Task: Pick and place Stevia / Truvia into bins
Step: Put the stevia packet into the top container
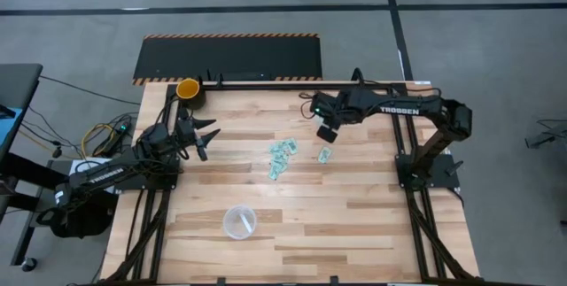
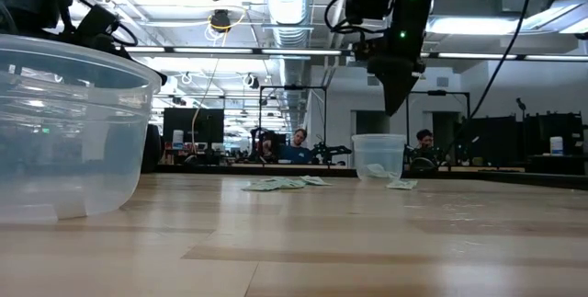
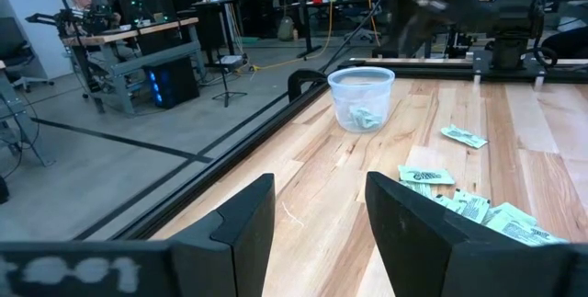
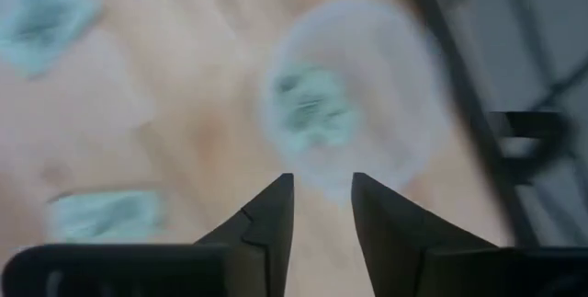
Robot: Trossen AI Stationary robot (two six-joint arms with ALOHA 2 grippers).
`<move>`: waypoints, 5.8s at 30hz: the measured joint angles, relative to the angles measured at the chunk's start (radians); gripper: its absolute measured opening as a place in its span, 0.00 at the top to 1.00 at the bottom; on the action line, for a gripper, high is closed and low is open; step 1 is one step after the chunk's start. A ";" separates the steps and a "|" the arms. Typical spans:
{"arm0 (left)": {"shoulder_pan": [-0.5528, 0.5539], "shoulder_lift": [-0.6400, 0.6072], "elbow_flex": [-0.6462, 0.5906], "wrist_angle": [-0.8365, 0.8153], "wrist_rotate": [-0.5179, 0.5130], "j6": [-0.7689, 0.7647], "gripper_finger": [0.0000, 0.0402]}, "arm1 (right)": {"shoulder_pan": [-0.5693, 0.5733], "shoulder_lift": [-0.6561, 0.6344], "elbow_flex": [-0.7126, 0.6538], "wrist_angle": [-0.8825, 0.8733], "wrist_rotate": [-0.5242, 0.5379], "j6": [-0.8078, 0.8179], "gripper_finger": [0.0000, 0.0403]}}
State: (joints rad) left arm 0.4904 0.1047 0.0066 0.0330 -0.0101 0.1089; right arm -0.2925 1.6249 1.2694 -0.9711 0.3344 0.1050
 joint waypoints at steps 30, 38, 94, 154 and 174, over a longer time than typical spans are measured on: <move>0.000 0.000 0.000 0.000 0.000 0.000 0.59 | 0.275 0.001 -0.378 0.456 -0.107 0.203 0.73; 0.000 0.000 0.000 0.000 0.000 0.000 0.59 | 0.243 0.001 -0.445 0.540 -0.097 0.203 0.72; 0.000 0.000 0.000 0.000 0.002 0.000 0.59 | 0.326 0.002 -0.459 0.746 -0.154 0.187 0.92; 0.000 0.000 0.000 0.000 0.001 0.000 0.59 | 0.260 -0.160 -0.450 0.659 0.279 0.303 0.97; 0.000 0.000 0.000 0.000 0.002 0.000 0.59 | 0.048 -0.203 -0.447 0.682 0.363 0.152 0.64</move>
State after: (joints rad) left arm 0.4904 0.1051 0.0067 0.0330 -0.0086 0.1089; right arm -0.2445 1.4217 0.8219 -0.2889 0.6975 0.2572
